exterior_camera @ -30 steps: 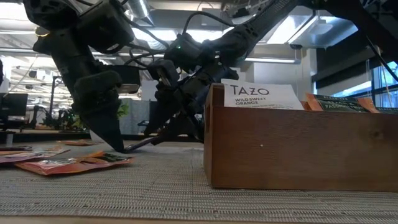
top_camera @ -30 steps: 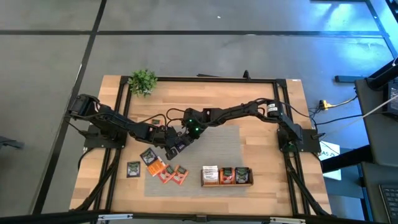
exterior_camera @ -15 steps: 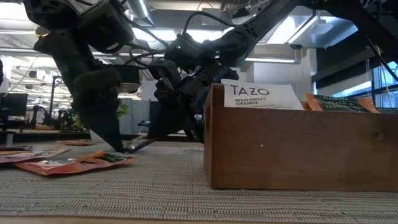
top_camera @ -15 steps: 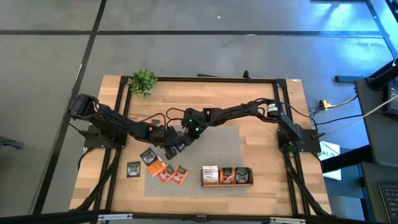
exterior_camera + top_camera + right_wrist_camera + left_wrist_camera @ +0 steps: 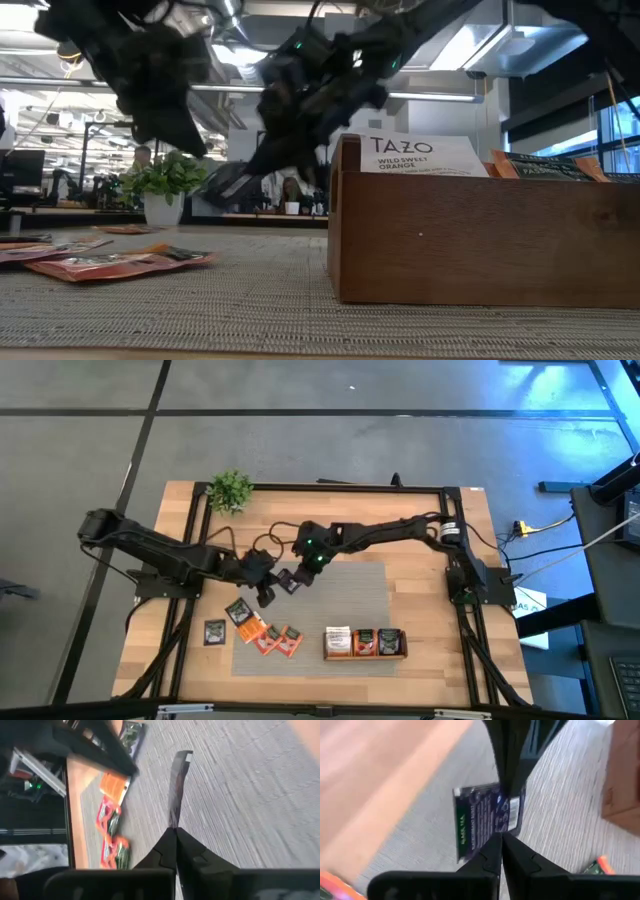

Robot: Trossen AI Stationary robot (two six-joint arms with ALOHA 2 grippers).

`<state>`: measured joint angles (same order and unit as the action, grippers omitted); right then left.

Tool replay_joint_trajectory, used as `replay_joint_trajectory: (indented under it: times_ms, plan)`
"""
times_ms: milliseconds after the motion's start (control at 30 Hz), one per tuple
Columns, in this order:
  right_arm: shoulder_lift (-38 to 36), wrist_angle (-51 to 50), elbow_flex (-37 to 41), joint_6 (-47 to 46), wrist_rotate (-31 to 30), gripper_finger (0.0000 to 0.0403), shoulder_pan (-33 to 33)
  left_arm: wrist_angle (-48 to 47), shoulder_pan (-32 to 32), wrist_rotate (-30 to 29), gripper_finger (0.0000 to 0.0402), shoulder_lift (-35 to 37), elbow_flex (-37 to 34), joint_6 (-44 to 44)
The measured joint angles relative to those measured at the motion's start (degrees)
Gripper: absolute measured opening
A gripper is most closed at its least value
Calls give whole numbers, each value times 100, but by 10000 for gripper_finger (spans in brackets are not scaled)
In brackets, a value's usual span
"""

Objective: Pick & Place Tea
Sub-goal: Put the right black tea bag into the right compartment of the wooden organizer

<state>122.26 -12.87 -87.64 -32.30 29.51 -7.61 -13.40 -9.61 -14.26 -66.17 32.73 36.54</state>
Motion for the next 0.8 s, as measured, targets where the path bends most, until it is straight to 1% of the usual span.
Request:
replay_joint_trajectory:
  times_ms: [67, 133, 167, 233, 333, 433, 467, 533, 567, 633, 667, 733, 800]
  plan:
    - [-254, -283, 4, 258, 106, 4, -49, -46, 0, -158, 9, 327, 0, -324]
    - [-559, -763, 7, 501, 182, 4, -97, -83, 0, -213, 8, 618, 0, -723]
    - [-704, -852, 1, 610, 212, 4, -117, -18, 0, -224, 7, 743, 0, -956]
    - [-1013, -1420, 7, 859, 309, 4, -173, 50, 0, -226, 6, 983, 0, -1379]
    - [-1436, -1996, 12, 1052, 767, 4, -250, 399, -2, -233, 9, 1249, -2, -1974]
    - [-1860, -2161, 15, 1101, 1572, 4, -299, 1099, -2, -265, 16, 1395, 3, -2694]
    - [-2005, -2037, 8, 1012, 1848, 4, -307, 1457, -2, -271, 19, 1391, 3, -2952]
    - [-2245, -1891, 9, 781, 2195, 4, -301, 1925, -2, -276, 24, 1396, 7, -3477]
    - [-2353, -1585, 2, 622, 2264, 4, -300, 2213, 8, -276, 27, 1393, 5, -3739]
    - [-2520, -1279, 8, 192, 2335, 4, -294, 2653, 46, -313, 31, 1387, 7, -4299]
    - [-2582, -925, 3, -23, 2368, 4, -295, 2834, 60, -316, 33, 1375, 7, -4533]
    - [-2656, -543, 10, -475, 2425, 4, -298, 3161, 84, -320, 37, 1373, 0, -4968]
    - [-2656, 40, 4, -951, 2483, 4, -275, 3499, 101, -318, 40, 1376, 7, -5473]
